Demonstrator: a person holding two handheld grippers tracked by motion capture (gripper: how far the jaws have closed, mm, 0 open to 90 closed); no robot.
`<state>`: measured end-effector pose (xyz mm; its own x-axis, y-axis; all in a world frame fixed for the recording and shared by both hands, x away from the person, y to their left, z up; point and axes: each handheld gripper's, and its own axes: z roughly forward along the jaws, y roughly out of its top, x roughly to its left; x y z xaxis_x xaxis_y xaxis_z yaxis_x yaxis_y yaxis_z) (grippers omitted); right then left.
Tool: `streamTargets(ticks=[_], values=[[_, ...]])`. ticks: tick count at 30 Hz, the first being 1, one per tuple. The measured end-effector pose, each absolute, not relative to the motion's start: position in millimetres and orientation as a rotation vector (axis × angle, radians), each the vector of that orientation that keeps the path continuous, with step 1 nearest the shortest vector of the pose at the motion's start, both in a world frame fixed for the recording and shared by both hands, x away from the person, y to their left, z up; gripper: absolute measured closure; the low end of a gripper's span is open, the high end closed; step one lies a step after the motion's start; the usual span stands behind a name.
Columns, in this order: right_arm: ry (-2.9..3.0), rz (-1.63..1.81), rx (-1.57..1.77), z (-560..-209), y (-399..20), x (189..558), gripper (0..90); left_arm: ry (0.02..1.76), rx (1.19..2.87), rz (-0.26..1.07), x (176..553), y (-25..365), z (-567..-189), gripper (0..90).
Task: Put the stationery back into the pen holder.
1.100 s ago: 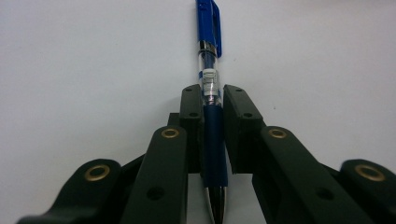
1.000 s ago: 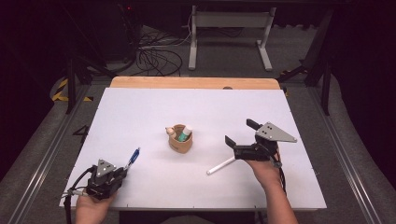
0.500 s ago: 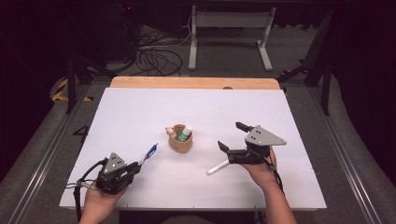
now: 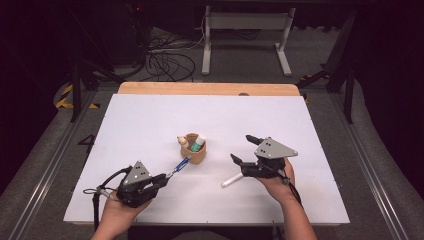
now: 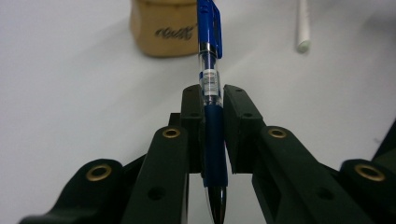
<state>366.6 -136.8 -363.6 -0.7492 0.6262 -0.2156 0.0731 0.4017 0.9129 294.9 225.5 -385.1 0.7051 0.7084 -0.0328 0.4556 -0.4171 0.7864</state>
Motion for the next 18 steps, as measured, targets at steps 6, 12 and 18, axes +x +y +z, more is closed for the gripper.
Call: streamTargets(ticks=[6,12,18], values=[[2.146,1.310,0.551,-364.3,-132.1,364.3,31.0,0.810,2.095,0.386,303.3,204.6,-375.7,79.3],[2.163,1.278,0.499,-365.4,-129.4,363.0,36.7,0.759,2.113,0.364,313.3,185.3,-373.9,79.3],[2.164,1.240,0.436,-365.3,-126.3,360.2,41.4,0.731,2.130,0.353,319.9,173.0,-374.2,79.3]])
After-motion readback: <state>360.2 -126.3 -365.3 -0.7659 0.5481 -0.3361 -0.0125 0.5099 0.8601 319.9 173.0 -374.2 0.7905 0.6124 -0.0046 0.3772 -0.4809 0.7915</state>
